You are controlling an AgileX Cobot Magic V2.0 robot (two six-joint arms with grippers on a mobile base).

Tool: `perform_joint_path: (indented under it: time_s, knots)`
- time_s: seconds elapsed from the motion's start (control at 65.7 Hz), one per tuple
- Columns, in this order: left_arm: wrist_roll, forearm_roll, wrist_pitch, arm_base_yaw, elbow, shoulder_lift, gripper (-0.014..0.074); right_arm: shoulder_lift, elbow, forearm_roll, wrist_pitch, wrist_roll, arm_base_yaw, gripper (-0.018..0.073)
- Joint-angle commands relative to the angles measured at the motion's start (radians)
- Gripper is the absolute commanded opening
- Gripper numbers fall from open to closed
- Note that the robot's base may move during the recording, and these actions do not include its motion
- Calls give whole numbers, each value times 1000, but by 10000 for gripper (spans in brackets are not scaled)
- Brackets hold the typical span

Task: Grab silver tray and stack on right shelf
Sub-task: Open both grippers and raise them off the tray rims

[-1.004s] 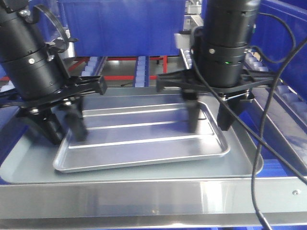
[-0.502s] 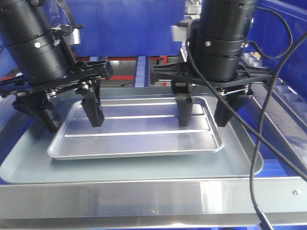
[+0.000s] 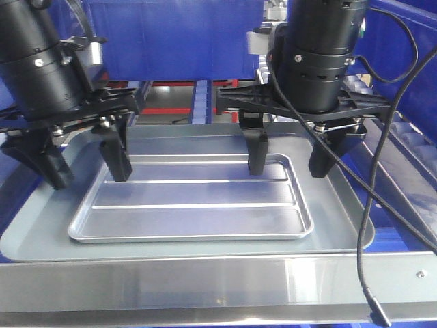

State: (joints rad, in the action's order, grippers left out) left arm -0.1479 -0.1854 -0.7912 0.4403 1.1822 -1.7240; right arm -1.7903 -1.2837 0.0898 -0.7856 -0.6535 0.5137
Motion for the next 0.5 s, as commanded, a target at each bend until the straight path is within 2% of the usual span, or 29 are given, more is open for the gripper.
perform_joint_path:
  time_s: [0.0, 0.076, 0.198, 0.259, 0.289, 0.335, 0.396, 0.411, 0.487]
  knots:
    - [-3, -34, 2, -5, 31, 46, 370, 58, -35, 7, 18, 7, -7, 526]
    - [-3, -36, 2, -5, 31, 46, 370, 58, -35, 7, 16, 7, -7, 426]
    - [-3, -38, 2, -5, 31, 46, 367, 58, -35, 7, 24, 7, -9, 167]
    - [-3, -38, 10, -5, 31, 46, 342, 58, -35, 7, 39, 7, -11, 62]
    - [-3, -38, 20, -5, 31, 46, 317, 58, -35, 7, 45, 7, -12, 41]
    - [-3, -38, 21, -5, 31, 46, 263, 58, -35, 7, 45, 7, -12, 57]
    - [-3, -34, -6, -17, 36, 46, 135, 58, -37, 7, 37, 7, -13, 58]
    - [-3, -34, -28, -22, 41, 46, 62, 58, -41, 6, 29, 7, -13, 58]
    - [-3, -34, -62, -35, 45, 48, -123, 60, -46, 6, -3, 7, -11, 58]
